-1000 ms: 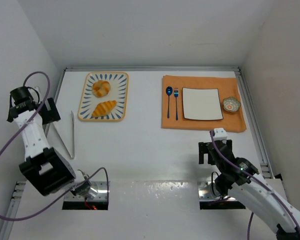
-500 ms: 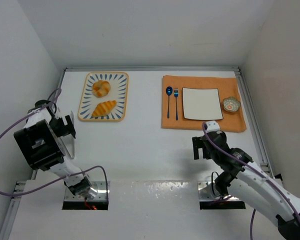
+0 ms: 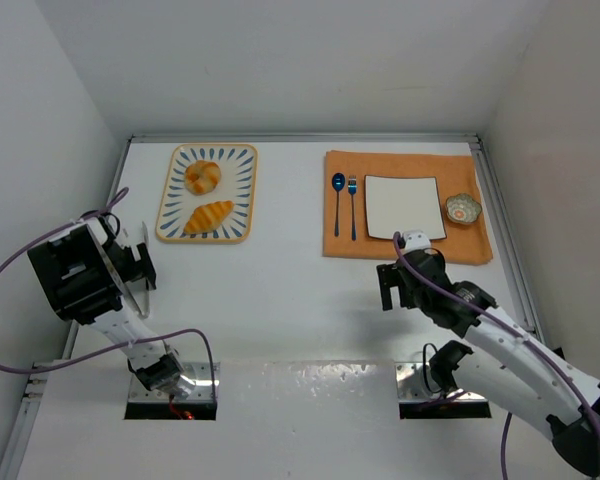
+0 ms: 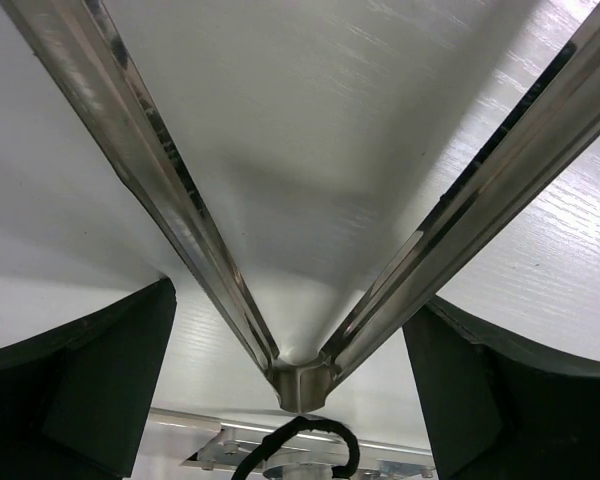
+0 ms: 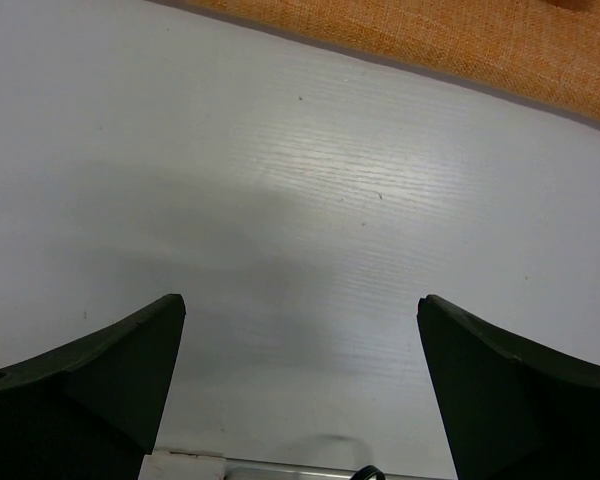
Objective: Place the bread
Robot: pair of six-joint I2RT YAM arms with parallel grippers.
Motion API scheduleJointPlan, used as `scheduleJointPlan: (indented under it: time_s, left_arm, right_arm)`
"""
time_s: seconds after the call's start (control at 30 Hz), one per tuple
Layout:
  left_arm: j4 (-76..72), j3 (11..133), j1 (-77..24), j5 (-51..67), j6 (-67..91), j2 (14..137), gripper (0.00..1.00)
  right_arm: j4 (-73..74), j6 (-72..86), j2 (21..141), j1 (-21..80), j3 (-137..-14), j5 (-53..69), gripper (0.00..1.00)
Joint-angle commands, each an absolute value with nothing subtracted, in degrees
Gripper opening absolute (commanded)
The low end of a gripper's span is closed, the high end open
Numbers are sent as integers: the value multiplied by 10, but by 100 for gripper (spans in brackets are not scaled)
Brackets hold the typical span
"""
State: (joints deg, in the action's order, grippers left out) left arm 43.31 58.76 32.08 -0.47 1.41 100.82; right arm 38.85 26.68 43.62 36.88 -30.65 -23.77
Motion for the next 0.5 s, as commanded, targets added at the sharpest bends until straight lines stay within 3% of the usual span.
scheduleJointPlan:
  time_s: [0.0, 0.47]
  left_arm:
    - [356, 592, 313, -7, 18, 1018, 99]
    - [337, 626, 308, -7, 25, 1024, 75]
  right_arm:
    - [362, 249, 446, 370, -337, -237, 99]
    - [323, 221, 473, 368, -338, -240, 99]
